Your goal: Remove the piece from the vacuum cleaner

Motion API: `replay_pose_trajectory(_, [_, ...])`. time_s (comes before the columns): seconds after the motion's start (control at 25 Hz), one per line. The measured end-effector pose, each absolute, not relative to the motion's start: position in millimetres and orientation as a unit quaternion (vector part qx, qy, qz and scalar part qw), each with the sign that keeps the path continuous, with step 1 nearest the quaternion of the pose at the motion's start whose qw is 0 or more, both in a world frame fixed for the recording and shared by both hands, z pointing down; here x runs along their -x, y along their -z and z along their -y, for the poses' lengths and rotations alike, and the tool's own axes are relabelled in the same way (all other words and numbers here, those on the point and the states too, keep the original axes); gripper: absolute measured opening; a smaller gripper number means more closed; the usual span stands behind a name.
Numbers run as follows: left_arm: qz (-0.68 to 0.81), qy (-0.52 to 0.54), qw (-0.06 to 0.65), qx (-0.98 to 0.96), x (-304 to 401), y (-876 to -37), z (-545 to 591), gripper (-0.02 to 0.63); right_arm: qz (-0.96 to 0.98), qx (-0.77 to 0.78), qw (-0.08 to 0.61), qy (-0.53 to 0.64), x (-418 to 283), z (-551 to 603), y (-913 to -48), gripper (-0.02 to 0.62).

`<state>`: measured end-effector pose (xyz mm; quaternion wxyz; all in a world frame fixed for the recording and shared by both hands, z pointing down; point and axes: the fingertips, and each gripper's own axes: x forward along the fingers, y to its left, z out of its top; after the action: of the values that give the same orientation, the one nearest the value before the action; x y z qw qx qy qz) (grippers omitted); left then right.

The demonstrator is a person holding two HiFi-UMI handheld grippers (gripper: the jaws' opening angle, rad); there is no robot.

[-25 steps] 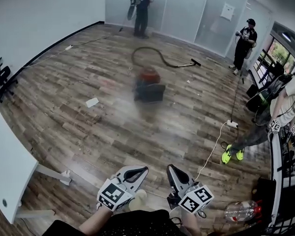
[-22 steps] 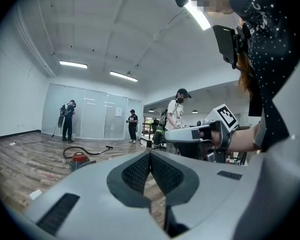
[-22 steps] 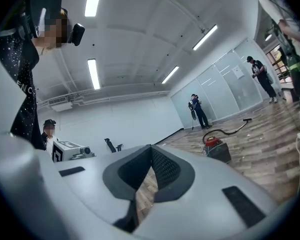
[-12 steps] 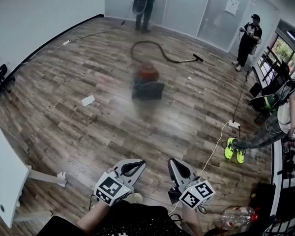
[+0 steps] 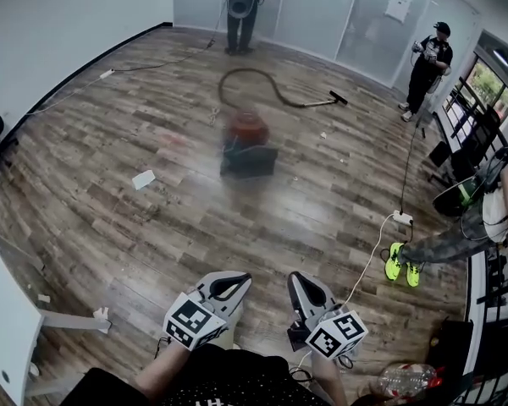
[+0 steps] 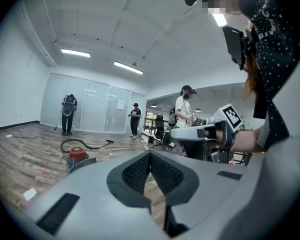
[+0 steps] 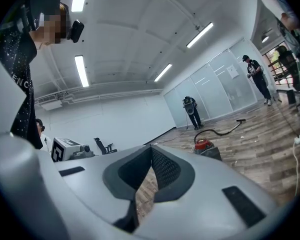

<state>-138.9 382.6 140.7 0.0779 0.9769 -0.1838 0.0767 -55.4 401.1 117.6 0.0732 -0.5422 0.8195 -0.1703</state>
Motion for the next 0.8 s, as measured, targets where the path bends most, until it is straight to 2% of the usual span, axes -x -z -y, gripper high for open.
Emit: replay_pose_trajectory(0.8, [0.165,-0.067,0.074,-0.981,61.4,-122.7,-133.2,0.009,-0.802,0.57,0.081,0.158,-23.3,-158.4,-97.2,0.012])
